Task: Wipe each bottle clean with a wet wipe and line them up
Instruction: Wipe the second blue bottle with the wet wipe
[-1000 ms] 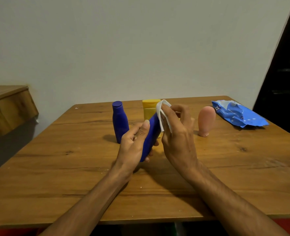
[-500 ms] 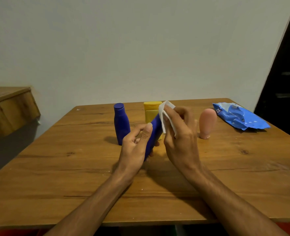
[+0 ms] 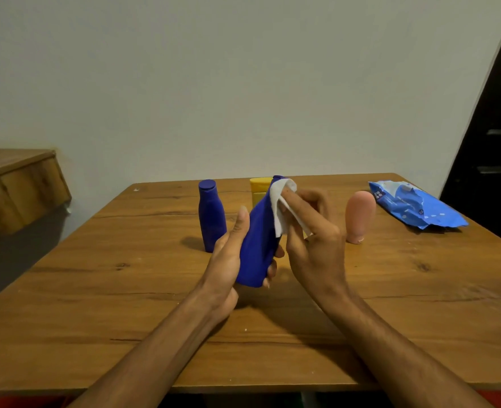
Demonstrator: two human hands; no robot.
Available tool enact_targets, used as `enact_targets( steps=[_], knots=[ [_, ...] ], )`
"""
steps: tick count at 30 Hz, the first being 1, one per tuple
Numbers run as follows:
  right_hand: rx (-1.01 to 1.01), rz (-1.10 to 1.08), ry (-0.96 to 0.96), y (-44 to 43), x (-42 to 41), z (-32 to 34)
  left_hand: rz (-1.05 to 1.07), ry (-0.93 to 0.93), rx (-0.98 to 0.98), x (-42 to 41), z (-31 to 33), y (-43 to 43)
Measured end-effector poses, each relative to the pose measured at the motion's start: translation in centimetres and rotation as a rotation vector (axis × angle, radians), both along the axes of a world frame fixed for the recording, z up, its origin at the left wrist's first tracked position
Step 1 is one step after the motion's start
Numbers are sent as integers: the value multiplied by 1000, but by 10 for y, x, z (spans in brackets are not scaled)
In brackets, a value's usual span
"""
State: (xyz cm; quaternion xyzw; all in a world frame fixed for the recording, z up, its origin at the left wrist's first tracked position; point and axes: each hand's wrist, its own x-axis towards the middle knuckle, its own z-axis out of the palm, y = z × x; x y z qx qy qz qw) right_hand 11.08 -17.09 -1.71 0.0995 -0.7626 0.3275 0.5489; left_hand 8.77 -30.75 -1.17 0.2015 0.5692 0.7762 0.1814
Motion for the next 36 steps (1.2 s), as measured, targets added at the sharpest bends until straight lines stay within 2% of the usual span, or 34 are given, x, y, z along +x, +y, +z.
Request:
enact_targets(
  steps=[9, 20, 27, 36],
  knots=[
    [-48, 38, 2, 0, -1, 0, -165, -184, 116, 0, 2, -2],
    [-129, 23, -21, -3, 1, 5, -223, -259, 136, 0, 4, -2],
    [-191, 89, -92, -5, 0, 3, -205, -253, 149, -2, 2, -3],
    [-110, 46, -53, -4, 0, 2, -154, -214, 125, 0, 1, -1]
  ],
)
